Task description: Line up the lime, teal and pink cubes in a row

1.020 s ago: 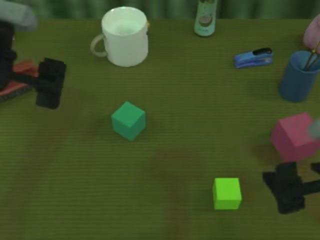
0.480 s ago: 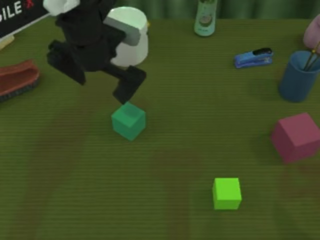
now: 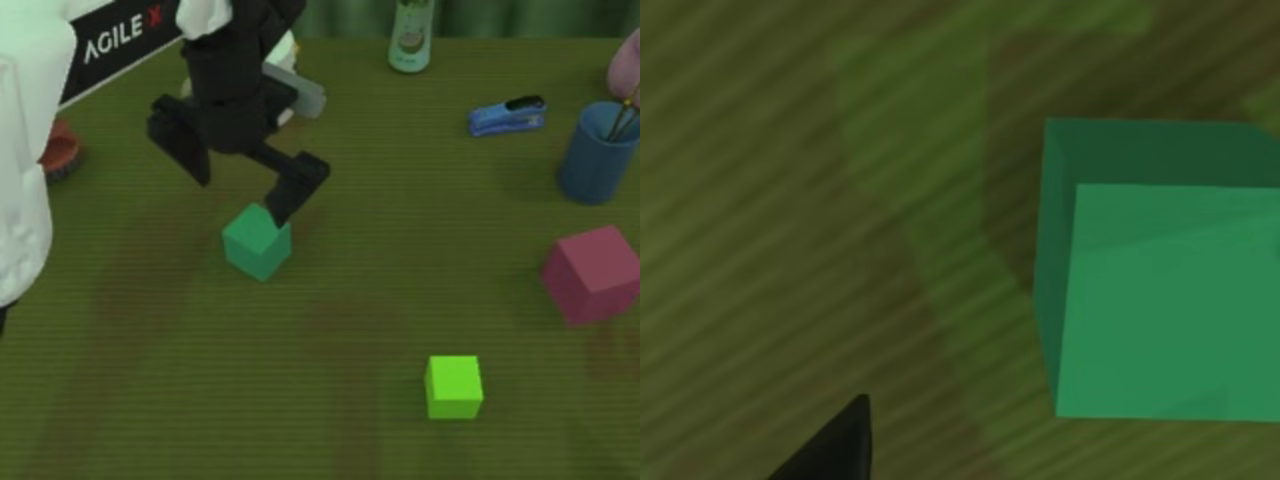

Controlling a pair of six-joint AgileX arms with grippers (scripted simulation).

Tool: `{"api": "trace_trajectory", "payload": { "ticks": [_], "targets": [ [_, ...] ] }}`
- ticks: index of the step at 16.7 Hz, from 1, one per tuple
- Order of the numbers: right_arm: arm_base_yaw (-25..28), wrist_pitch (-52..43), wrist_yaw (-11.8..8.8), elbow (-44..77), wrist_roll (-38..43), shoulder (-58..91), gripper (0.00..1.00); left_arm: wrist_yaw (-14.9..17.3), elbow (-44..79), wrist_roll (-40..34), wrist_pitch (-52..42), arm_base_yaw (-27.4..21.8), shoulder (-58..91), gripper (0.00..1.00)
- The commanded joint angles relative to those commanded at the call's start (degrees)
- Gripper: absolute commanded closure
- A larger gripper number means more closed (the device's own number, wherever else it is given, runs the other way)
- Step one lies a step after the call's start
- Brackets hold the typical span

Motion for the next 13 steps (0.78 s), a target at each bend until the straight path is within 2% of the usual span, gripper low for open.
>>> {"api": "trace_trajectory", "payload": {
  "ticks": [5,13],
  "targets": [
    [0.00,0.00,0.00,0.00,0.00,0.00,0.00,0.00,-1.04,0.07,1.06,0.20,0.12,0.00],
    [0.00,0.00,0.00,0.00,0.00,0.00,0.00,0.05,-12.98,0.14,17.20,0.10,4.09,0.00]
  ]
}}
